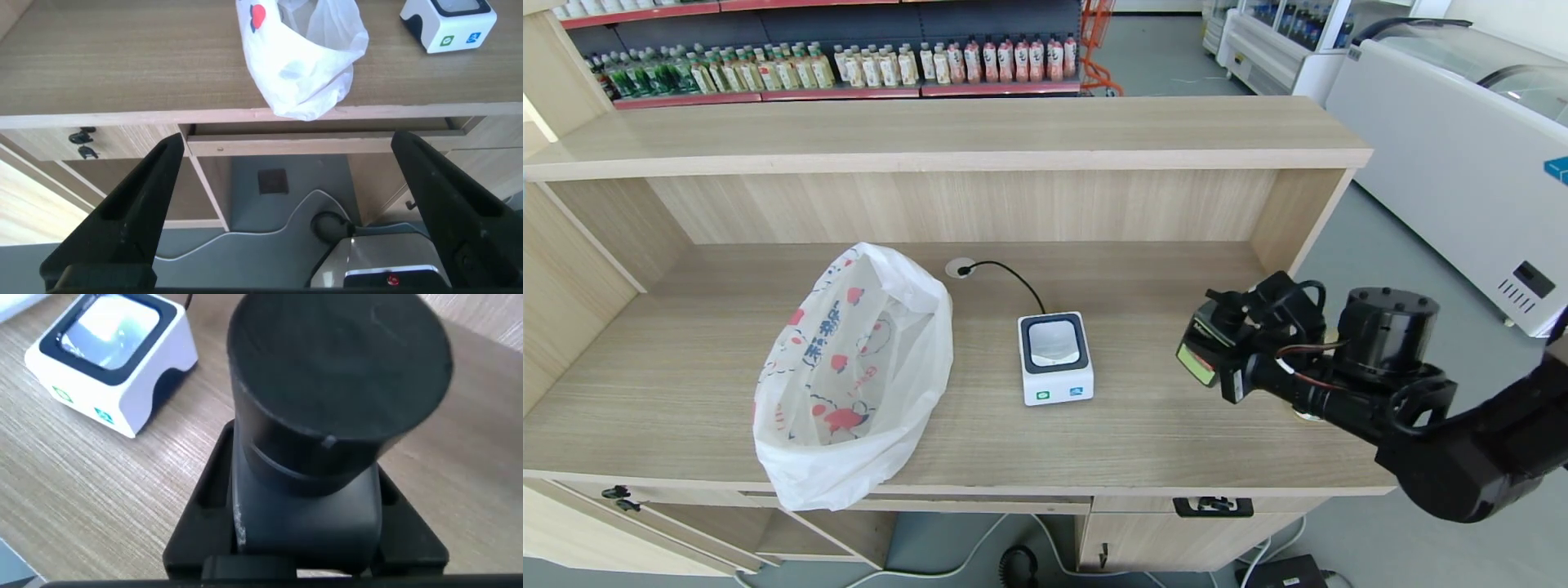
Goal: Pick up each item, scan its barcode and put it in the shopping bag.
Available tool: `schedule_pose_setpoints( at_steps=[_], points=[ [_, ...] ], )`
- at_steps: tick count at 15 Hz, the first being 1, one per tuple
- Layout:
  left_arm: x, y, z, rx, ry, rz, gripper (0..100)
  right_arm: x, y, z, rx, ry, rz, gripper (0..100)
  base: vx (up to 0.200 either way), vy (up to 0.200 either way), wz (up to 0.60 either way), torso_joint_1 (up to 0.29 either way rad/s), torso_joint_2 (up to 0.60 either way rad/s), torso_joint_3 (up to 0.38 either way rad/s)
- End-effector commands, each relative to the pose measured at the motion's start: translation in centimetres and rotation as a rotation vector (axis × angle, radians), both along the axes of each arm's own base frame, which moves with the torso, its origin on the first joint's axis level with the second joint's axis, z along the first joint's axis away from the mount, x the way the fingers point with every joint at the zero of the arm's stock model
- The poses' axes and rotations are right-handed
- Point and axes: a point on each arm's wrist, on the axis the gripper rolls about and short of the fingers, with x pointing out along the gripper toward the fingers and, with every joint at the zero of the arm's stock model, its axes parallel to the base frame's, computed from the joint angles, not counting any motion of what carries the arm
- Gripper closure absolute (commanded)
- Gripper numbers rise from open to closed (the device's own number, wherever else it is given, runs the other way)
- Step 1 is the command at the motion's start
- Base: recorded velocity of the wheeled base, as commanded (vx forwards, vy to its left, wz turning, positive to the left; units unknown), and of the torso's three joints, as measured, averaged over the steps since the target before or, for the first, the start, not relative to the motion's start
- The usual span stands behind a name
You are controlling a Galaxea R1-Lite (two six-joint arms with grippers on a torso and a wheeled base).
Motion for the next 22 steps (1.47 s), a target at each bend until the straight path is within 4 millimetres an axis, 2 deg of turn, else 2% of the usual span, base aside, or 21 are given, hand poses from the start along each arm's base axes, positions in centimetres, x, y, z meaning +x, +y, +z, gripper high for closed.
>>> schedule_pose_setpoints(
  at_steps=[1, 2, 5, 7, 9, 10, 11, 13, 16, 17, 20, 22],
  points=[
    [0.0, 0.0, 0.0, 0.000, 0.000, 0.000, 0, -4.8, -2.1, 5.4, 0.025, -0.104, -0.022, 100, 0.000, 0.000, 0.00, 0.000, 0.00, 0.000],
    [0.0, 0.0, 0.0, 0.000, 0.000, 0.000, 0, -6.5, -2.6, 6.2, -0.009, -0.136, -0.026, 100, 0.000, 0.000, 0.00, 0.000, 0.00, 0.000],
    [0.0, 0.0, 0.0, 0.000, 0.000, 0.002, 0, -13.1, -4.7, 8.5, -0.290, -0.403, -0.026, 100, 0.000, 0.000, 0.00, 0.000, 0.00, 0.000],
    [0.0, 0.0, 0.0, 0.000, 0.000, 0.002, 0, -15.1, -5.1, 9.7, -0.497, -0.614, 0.010, 100, 0.000, 0.000, 0.00, 0.000, 0.00, 0.000],
    [0.0, 0.0, 0.0, 0.000, 0.000, 0.002, 0, -15.8, -5.0, 10.4, -0.606, -0.784, 0.138, 100, 0.000, 0.000, 0.00, 0.000, 0.00, 0.000],
    [0.0, 0.0, 0.0, 0.000, 0.000, 0.000, 0, -16.1, -4.6, 10.6, -0.686, -0.945, 0.292, 100, 0.000, 0.000, 0.00, 0.000, 0.00, 0.000],
    [0.0, 0.0, 0.0, 0.000, 0.000, 0.002, 0, -16.1, -4.4, 10.5, -0.780, -1.088, 0.373, 100, 0.000, 0.000, 0.00, 0.000, 0.00, 0.000],
    [0.0, 0.0, 0.0, 0.000, 0.000, 0.002, 0, -16.3, -4.1, 10.5, -0.898, -1.265, 0.417, 100, 0.000, 0.000, 0.00, 0.000, 0.00, 0.000],
    [0.0, 0.0, 0.0, 0.000, 0.000, 0.000, 0, -17.0, -2.6, 11.2, -1.110, -1.727, 0.430, 100, 0.000, 0.000, 0.00, 0.000, 0.00, 0.000],
    [0.0, 0.0, 0.0, 0.000, 0.000, 0.000, 0, -17.3, -2.1, 11.6, -1.125, -1.851, 0.434, 100, 0.000, 0.000, 0.00, 0.000, 0.00, 0.000],
    [0.0, 0.0, 0.0, 0.000, 0.000, 0.000, 0, -18.3, -0.5, 11.1, -1.089, -2.002, 0.479, 100, 0.000, 0.000, 0.00, 0.000, 0.00, 0.000],
    [0.0, 0.0, 0.0, 0.000, 0.000, 0.002, 0, -19.2, -0.1, 11.2, -1.058, -2.063, 0.483, 100, 0.000, 0.000, 0.00, 0.000, 0.00, 0.000]
  ],
)
